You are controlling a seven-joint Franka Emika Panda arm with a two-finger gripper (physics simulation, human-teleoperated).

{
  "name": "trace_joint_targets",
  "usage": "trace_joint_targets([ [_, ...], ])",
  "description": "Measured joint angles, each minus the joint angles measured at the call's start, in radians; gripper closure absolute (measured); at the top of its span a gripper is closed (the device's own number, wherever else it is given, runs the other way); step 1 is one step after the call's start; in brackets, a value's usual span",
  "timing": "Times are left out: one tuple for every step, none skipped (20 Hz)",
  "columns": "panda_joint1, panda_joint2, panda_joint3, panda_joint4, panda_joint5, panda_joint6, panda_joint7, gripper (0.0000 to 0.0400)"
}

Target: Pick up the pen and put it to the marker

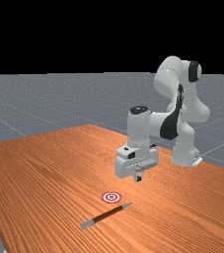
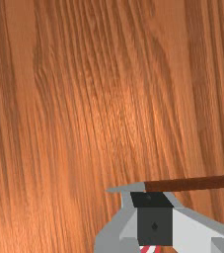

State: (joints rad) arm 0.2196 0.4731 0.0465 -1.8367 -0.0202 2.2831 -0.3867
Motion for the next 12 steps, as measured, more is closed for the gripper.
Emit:
trace_joint_targets([
  [0.012,0.007,0.003,0.012,-0.002,-0.004,0.016,0.04],
  [0.024,0.014,0.006,0.023,-0.003,-0.009,0.032,0.04],
  [0.032,0.019,0.01,0.031,-0.005,-0.012,0.037,0.04],
  [0.036,0.022,0.014,0.036,-0.007,-0.014,0.03,0.04],
  [0.038,0.025,0.016,0.036,-0.008,-0.01,0.025,0.04],
  [0.04,0.029,0.015,0.036,-0.008,-0.004,0.03,0.04],
  [0.042,0.037,0.013,0.035,-0.007,0.009,0.041,0.04],
  [0.045,0.05,0.01,0.034,-0.006,0.026,0.053,0.04],
  [0.048,0.068,0.006,0.033,-0.004,0.046,0.07,0.04],
  [0.031,0.126,0.026,0.115,0.007,-0.055,0.001,0.04],
  [0.028,0.166,0.029,0.153,0.012,-0.086,-0.004,0.04],
  [0.029,0.177,0.027,0.137,0.009,-0.048,-0.003,0.04],
])
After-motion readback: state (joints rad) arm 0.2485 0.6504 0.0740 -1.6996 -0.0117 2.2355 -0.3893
